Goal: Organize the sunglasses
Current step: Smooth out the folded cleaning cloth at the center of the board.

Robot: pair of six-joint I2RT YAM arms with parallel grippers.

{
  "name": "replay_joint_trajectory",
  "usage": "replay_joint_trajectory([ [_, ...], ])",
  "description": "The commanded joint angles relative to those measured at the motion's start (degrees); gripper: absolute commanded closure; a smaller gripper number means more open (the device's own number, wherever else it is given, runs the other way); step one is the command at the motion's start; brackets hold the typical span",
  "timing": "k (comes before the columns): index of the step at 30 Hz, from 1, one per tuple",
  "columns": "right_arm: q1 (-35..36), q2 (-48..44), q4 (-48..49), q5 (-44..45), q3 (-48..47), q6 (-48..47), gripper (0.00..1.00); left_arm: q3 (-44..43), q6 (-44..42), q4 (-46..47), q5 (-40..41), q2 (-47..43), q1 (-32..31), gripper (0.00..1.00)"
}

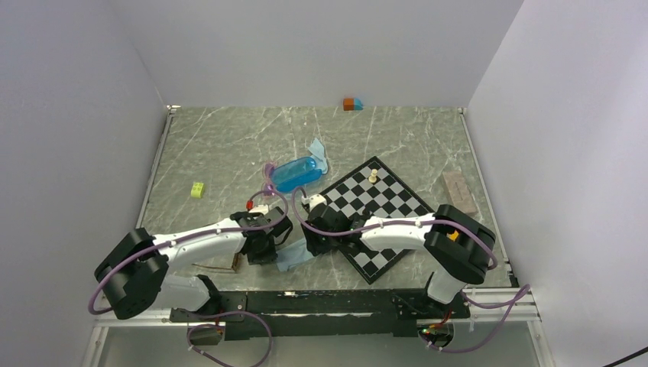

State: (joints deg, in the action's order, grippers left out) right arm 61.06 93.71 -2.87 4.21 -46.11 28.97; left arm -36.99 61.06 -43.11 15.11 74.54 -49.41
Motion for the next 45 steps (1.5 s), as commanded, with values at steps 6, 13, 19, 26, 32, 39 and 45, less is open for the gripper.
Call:
replay_joint_trajectory([
  [6, -0.06, -2.31, 0.9, -0.07, 2.17, 0.38, 0.59, 4.82, -6.79, 15.47, -12.81, -14.45, 0.13, 0.62],
  [13, -0.07, -2.66, 1.44, -0.45, 2.6, 0.41, 0.59, 7.07, -6.59, 21.56, -14.33, -14.0, 0.15, 0.65],
  [19, -0.11, -2.43, 1.5, -0.71, 2.75, 0.52, 0.59, 6.58, -5.98, 23.58, -15.72, -6.0, 0.16, 0.72],
  [26, -0.06, -2.48, 0.67, -0.11, 2.86, 0.52, 0.59, 9.46, -5.0, 22.64, -15.34, -3.44, 0.37, 0.72],
  [32, -0.08, -2.31, 0.29, 0.08, 2.82, 0.21, 0.59, 11.61, -5.67, 14.87, -12.25, -7.35, 1.69, 0.67],
  [39, -0.06, -2.72, -0.07, 0.56, 2.78, -0.03, 0.59, 10.47, -7.75, 11.24, -11.34, -14.51, 2.74, 0.55],
  [45, -0.08, -4.23, 0.3, -0.3, 1.72, -0.84, 0.57, 8.63, -7.52, 9.39, -11.63, -17.74, 2.8, 0.55],
])
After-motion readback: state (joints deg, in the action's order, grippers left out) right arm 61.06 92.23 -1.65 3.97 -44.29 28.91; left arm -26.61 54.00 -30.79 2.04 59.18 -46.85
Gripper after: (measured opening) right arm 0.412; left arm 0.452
